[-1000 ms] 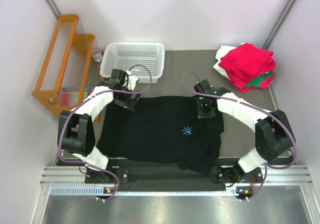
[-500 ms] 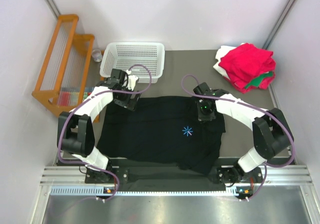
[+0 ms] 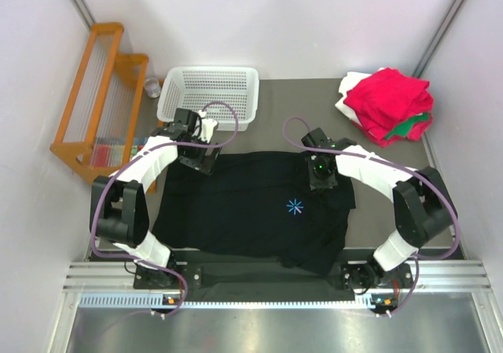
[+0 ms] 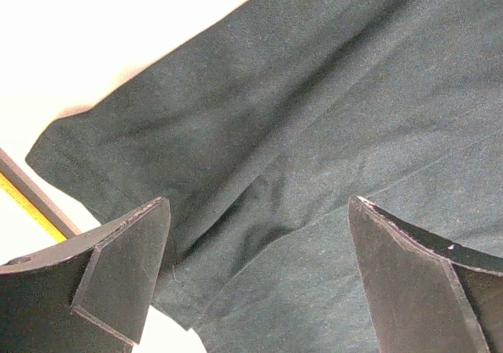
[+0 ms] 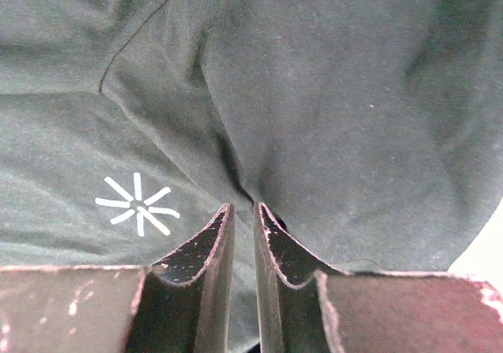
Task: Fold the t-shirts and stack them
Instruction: Fold the tshirt
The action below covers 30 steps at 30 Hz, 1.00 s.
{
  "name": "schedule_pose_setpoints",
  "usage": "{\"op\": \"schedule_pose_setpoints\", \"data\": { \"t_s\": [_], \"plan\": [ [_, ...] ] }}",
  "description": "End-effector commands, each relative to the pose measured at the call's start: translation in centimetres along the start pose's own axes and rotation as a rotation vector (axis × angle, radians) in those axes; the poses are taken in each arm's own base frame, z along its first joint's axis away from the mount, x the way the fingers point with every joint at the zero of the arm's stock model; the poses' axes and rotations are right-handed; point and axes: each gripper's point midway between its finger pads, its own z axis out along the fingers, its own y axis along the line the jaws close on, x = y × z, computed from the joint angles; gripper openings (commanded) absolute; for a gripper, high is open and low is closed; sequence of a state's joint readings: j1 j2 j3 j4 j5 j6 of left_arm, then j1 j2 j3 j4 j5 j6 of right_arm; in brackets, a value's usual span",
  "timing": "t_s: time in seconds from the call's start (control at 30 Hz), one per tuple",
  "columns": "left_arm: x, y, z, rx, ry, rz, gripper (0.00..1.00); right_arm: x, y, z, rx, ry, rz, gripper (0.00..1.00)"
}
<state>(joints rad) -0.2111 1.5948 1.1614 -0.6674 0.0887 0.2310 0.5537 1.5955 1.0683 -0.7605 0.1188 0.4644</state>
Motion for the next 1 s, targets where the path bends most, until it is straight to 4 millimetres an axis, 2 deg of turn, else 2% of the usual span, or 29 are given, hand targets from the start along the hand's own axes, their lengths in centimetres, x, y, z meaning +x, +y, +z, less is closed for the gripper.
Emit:
{"op": "schedule_pose_setpoints", "data": {
  "t_s": [0.0,0.23,0.4,0.53,0.63,0.73,0.77,0.87,0.97],
  "plan": [
    [-1.0,0.2,-1.1,-0.011,-0.042,0.011,0.99,-1.1,1.3,0.2,-0.03,-0.026,-0.007,0.17],
    [-1.2,0.1,-1.1,-0.009,-0.046,0.01,0.99,-1.2,1.5,0.8,-0.024,-0.021,-0.012,0.22],
    [-1.0,0.1,-1.2,-0.01,-0.046,0.011,0.99,-0.8,1.6,1.8,-0.019,0.001,-0.015,0.32],
    [-1.1,0.2,-1.3,-0.013,-0.048,0.012,0.99,-0.8,1.5,1.8,-0.008,-0.006,-0.015,0.33],
    [-1.2,0.1,-1.3,-0.01,-0.05,0.012,0.99,-0.8,1.0,2.1,0.018,-0.008,-0.016,0.3],
    [-1.2,0.1,-1.2,-0.008,-0.049,0.009,0.99,-0.7,0.5,2.5,0.041,-0.009,-0.02,0.21],
    [-1.2,0.1,-1.2,-0.006,-0.05,0.009,0.99,-0.6,0.4,2.7,0.049,-0.005,-0.02,0.14],
    [-1.1,0.0,-1.3,-0.006,-0.05,0.009,0.99,-0.7,0.1,3.1,0.07,-0.009,-0.023,0.04],
    [-1.1,0.1,-1.4,-0.01,-0.052,0.014,0.99,-0.9,0.0,3.1,0.079,-0.013,-0.026,0.0]
  ]
}}
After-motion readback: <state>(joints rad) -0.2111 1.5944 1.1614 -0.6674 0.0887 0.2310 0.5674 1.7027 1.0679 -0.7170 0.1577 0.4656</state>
